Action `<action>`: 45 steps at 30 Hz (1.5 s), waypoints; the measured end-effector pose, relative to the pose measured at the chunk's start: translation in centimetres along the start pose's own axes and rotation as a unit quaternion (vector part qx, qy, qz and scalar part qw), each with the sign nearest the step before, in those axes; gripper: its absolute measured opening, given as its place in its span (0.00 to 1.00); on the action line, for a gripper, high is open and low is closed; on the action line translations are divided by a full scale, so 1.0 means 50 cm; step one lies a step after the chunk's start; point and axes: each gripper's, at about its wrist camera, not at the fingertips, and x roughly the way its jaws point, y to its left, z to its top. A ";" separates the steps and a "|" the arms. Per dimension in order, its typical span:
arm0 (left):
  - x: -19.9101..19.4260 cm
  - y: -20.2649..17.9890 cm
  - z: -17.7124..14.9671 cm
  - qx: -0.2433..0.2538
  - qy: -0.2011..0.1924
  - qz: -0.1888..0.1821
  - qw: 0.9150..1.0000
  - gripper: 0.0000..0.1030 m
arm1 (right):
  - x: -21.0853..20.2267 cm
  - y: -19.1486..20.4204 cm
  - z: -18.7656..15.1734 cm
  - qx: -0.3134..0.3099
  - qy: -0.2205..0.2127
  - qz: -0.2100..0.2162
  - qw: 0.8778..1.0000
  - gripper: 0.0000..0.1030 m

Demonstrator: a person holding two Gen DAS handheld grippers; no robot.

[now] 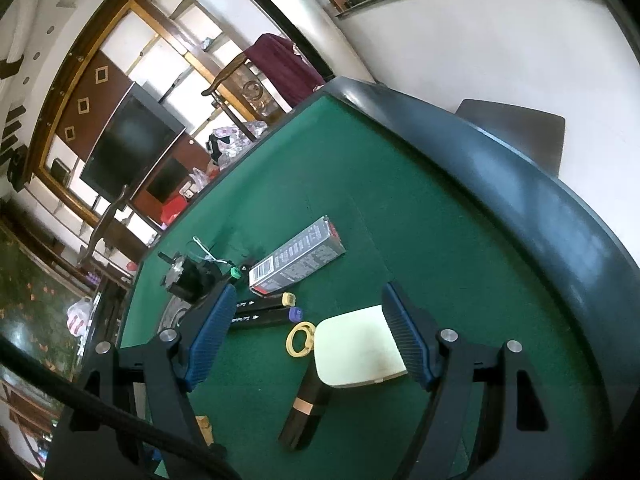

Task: Organize objects
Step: 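Grasp the yellow snack bag with the left gripper, then lift the snack bag with the left gripper while the right grasps the black lipstick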

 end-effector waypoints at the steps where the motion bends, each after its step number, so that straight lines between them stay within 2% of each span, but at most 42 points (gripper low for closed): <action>1: -0.002 0.000 -0.002 0.006 -0.005 0.005 1.000 0.53 | 0.001 0.000 0.000 -0.001 -0.001 -0.002 1.000 0.72; 2: -0.006 0.001 -0.004 0.012 -0.010 0.009 1.000 0.37 | 0.002 0.001 -0.001 -0.003 -0.001 -0.005 1.000 0.72; 6: -0.025 0.028 -0.012 -0.019 -0.007 -0.033 0.999 0.37 | 0.007 0.005 -0.002 -0.013 -0.004 -0.013 1.000 0.72; 11: -0.096 0.068 -0.036 -0.066 -0.032 -0.075 0.994 0.37 | 0.010 0.014 -0.011 -0.032 -0.009 -0.014 0.999 0.72; 16: -0.186 0.121 -0.066 -0.092 -0.068 -0.089 0.989 0.38 | 0.003 0.044 -0.029 -0.078 -0.011 -0.032 0.996 0.72; 19: -0.229 0.165 -0.090 -0.102 -0.085 -0.084 0.988 0.38 | -0.028 0.051 -0.059 -0.067 0.018 0.002 0.998 0.72; 20: -0.237 0.180 -0.098 -0.108 -0.088 -0.084 0.987 0.38 | -0.032 0.053 -0.071 -0.068 0.031 0.002 0.997 0.72; 24: -0.238 0.229 -0.123 -0.138 -0.085 -0.099 0.982 0.38 | 0.000 0.064 -0.110 -0.078 0.090 -0.026 0.992 0.72; 28: -0.243 0.266 -0.150 -0.157 -0.085 -0.104 0.978 0.38 | 0.060 0.080 -0.125 -0.098 0.111 -0.093 0.985 0.72; 29: -0.247 0.277 -0.156 -0.162 -0.087 -0.102 0.978 0.38 | 0.066 0.091 -0.125 -0.112 0.096 -0.111 0.983 0.71; 30: -0.252 0.285 -0.160 -0.164 -0.089 -0.100 0.977 0.38 | 0.078 0.102 -0.124 -0.126 0.091 -0.136 0.979 0.69; 31: -0.258 0.297 -0.166 -0.167 -0.093 -0.095 0.977 0.38 | 0.089 0.108 -0.123 -0.133 0.091 -0.148 0.976 0.56; 32: -0.261 0.305 -0.169 -0.170 -0.095 -0.092 0.976 0.38 | 0.097 0.111 -0.122 -0.137 0.090 -0.157 0.974 0.49; 34: -0.267 0.321 -0.176 -0.176 -0.098 -0.089 0.975 0.38 | 0.106 0.118 -0.124 -0.156 0.078 -0.191 0.966 0.23; 35: -0.270 0.327 -0.180 -0.178 -0.100 -0.088 0.975 0.38 | 0.105 0.118 -0.128 -0.161 0.075 -0.197 0.964 0.20; 36: -0.271 0.333 -0.182 -0.180 -0.102 -0.087 0.974 0.38 | 0.100 0.115 -0.132 -0.164 0.074 -0.195 0.964 0.15; 40: -0.265 0.353 -0.190 -0.190 -0.103 -0.088 0.972 0.38 | 0.071 0.096 -0.143 -0.152 0.084 -0.171 0.970 0.14; 44: -0.263 0.371 -0.197 -0.200 -0.101 -0.091 0.970 0.38 | 0.032 0.063 -0.159 -0.100 0.113 -0.088 0.985 0.14; 45: -0.264 0.374 -0.199 -0.200 -0.102 -0.090 0.970 0.38 | 0.021 0.055 -0.167 -0.081 0.123 -0.055 0.988 0.14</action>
